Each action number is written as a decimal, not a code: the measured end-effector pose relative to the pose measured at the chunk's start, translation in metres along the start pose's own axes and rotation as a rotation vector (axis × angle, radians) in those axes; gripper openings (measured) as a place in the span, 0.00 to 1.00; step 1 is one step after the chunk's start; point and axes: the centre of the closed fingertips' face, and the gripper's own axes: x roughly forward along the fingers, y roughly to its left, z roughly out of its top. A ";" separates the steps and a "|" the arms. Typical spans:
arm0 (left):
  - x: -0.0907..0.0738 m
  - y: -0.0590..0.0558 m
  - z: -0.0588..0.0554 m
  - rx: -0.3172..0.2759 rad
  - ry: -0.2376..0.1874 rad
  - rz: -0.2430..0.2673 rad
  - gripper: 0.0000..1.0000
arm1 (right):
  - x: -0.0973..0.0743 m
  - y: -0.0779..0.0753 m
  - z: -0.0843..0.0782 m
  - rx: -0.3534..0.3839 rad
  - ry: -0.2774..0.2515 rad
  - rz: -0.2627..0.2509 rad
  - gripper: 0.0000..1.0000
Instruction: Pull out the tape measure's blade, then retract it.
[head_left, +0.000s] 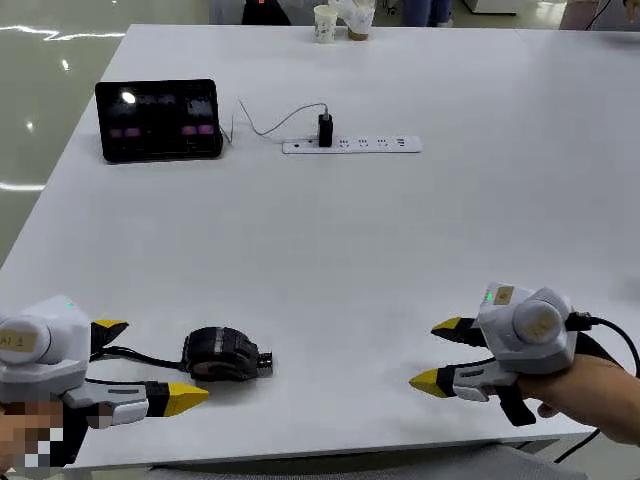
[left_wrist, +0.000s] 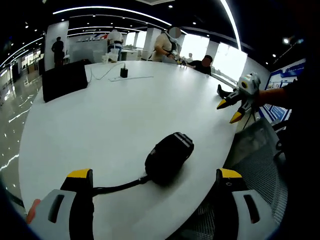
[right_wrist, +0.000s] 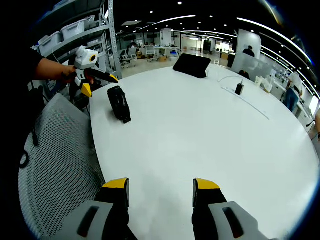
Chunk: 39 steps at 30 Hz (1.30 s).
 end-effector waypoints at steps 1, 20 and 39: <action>-0.001 0.000 -0.002 -0.008 0.005 -0.006 0.99 | -0.003 -0.002 -0.001 0.007 -0.004 -0.005 0.51; -0.024 0.027 -0.014 -0.010 0.027 0.053 0.99 | -0.044 -0.033 -0.042 0.078 -0.014 -0.049 0.81; -0.037 0.031 -0.017 0.009 0.068 0.039 0.99 | -0.077 -0.052 -0.052 0.089 -0.016 -0.111 0.91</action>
